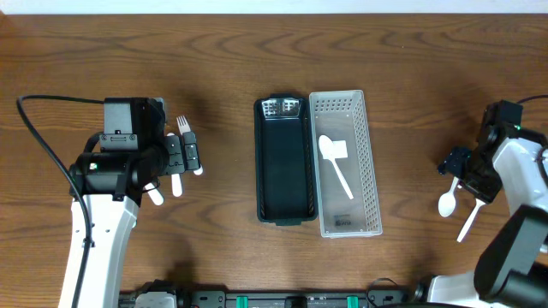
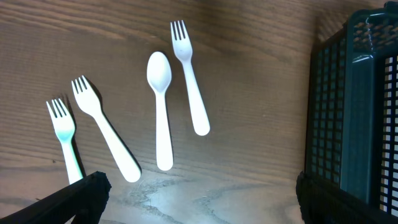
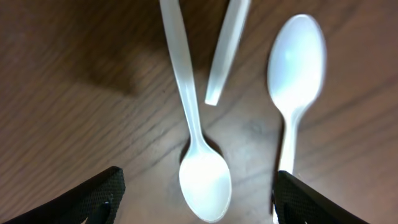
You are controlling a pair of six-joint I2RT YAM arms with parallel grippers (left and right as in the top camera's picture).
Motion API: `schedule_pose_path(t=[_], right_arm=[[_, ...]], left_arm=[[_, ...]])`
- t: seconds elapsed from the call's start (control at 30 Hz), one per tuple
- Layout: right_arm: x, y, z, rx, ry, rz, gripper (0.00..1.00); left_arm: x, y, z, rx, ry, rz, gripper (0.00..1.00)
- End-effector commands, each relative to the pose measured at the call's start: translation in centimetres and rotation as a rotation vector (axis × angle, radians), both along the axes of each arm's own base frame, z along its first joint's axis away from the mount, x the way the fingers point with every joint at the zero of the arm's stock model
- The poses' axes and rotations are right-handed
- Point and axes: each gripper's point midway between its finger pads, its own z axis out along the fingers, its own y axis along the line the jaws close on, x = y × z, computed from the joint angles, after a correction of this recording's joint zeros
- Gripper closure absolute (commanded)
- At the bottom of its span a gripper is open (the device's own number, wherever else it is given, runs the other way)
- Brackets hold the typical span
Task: Pack container
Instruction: 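Lower the right gripper and grasp a white spoon handle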
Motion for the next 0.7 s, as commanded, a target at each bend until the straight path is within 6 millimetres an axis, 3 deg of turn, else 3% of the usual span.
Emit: schedule_pose_path(t=[0.0, 0.33, 0.53, 0.67], right_arm=[[0.0, 0.2, -1.4, 0.038, 0.030, 0.034, 0.21], [-0.5, 0.7, -4.9, 0.088, 0.118, 0.040, 0.20], [-0.3, 0.7, -5.8, 0.094, 0.120, 0.044, 0.21], [0.0, 0.8, -6.0, 0.098, 0.106, 0.047, 0.32]], left_arm=[[0.3, 0.3, 0.4, 0.010, -0.010, 0.011, 0.02], [0.3, 0.3, 0.4, 0.010, -0.010, 0.011, 0.02], [0.3, 0.3, 0.4, 0.010, -0.010, 0.011, 0.02], [0.3, 0.3, 0.4, 0.010, -0.010, 0.011, 0.02]])
